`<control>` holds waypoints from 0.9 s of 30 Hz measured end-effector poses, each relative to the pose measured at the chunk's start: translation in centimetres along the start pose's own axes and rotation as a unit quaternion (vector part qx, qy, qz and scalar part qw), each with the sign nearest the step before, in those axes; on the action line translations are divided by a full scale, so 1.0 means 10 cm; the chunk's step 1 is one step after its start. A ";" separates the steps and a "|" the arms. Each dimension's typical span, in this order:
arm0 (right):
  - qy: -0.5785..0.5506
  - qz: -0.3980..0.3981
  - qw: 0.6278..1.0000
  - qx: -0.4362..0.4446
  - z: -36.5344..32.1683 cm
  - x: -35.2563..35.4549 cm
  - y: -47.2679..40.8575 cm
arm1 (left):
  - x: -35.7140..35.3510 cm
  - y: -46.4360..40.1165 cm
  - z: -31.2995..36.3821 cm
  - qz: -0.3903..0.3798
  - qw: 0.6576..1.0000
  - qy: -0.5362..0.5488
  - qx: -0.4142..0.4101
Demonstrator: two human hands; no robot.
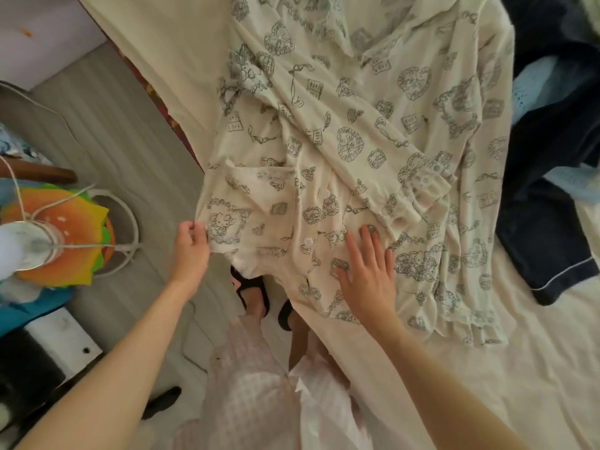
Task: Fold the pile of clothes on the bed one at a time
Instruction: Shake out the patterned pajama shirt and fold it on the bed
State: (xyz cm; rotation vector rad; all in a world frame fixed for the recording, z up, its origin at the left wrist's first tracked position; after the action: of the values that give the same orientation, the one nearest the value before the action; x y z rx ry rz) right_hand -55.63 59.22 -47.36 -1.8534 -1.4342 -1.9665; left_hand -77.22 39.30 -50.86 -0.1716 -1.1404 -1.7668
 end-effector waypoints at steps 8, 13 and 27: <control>0.011 -0.019 1.000 -0.013 -0.07 0.02 -0.01 | 0.63 -0.01 -0.02 -0.074 0.986 -0.122 -0.085; 0.014 -0.017 1.000 -0.008 -0.06 0.05 0.04 | 0.63 0.02 -0.30 -0.066 0.990 -0.124 0.004; -0.190 0.091 0.977 -0.046 0.04 0.72 -0.05 | -0.10 0.01 0.81 -0.115 0.983 -0.125 -0.069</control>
State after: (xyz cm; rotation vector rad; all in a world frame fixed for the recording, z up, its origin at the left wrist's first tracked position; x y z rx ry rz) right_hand -57.55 63.53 -41.82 -2.4071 -1.2105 -1.6841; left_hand -79.58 46.05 -46.97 -0.3662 -1.2551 -2.0755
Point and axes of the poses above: each hand's wrist, its own y-axis away from the middle knuckle, its own x-axis out of the back of the hand, z = x × y, the point moved 3 cm from there along -y, towards the middle knuckle, and after that the axes turned 3 degrees about -y, right-handed, at the moved point
